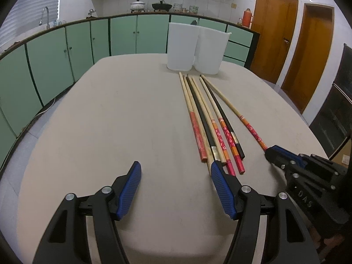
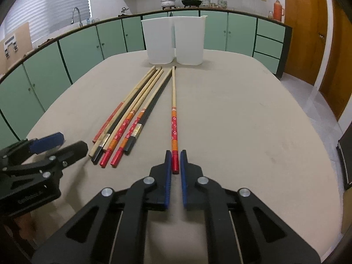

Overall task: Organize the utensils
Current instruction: 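Grasp a red-patterned chopstick with the right tool while the left tool grasps another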

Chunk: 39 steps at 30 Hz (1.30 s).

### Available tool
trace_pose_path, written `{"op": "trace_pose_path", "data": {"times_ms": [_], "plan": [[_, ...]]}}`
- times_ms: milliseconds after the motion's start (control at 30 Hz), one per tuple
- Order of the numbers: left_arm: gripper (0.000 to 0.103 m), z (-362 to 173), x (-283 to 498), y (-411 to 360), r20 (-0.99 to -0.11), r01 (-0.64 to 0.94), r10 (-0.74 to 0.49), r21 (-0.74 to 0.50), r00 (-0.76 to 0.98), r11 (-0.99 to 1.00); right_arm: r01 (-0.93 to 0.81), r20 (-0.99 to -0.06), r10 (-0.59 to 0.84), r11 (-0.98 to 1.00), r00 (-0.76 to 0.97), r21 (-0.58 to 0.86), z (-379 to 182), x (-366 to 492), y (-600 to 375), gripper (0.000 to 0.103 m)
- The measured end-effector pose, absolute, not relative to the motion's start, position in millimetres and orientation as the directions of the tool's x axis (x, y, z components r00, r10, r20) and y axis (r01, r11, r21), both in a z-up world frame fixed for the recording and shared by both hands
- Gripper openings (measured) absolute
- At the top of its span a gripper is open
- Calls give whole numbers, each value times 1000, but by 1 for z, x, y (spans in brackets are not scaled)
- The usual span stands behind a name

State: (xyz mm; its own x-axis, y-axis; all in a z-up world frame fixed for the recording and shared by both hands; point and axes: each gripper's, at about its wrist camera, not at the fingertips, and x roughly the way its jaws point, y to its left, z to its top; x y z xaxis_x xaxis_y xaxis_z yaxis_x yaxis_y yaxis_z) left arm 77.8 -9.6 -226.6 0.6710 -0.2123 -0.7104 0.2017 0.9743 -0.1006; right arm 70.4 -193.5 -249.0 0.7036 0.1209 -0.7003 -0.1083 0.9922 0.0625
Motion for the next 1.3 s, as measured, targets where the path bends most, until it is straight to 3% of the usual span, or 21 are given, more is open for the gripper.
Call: {"op": "trace_pose_path", "data": {"times_ms": [433, 567, 633, 700, 767, 1033, 1300], "plan": [[63, -231, 87, -18, -718, 174, -170, -69, 675, 982, -101, -696, 148, 989, 702, 108, -249, 69, -203, 10], [50, -232, 90, -22, -722, 156, -142, -48, 677, 987, -101, -691, 159, 987, 705, 123, -249, 67, -207, 11], [46, -232, 89, -21, -720, 154, -138, -45, 680, 987, -105, -681, 188, 981, 707, 162, -248, 66, -213, 14], [43, -232, 89, -19, -721, 147, -138, -52, 679, 988, -112, -675, 210, 976, 708, 186, -247, 63, -219, 27], [43, -232, 89, -17, -722, 139, -139, -60, 678, 989, -112, -668, 207, 977, 715, 184, -246, 59, -222, 32], [43, -232, 88, -16, -718, 132, -134, -59, 683, 989, -160, -676, 213, 977, 706, 141, -250, 54, -212, 31], [44, -233, 92, -20, -717, 144, -137, -51, 684, 988, -143, -675, 175, 984, 716, 104, -252, 58, -206, 14]]}}
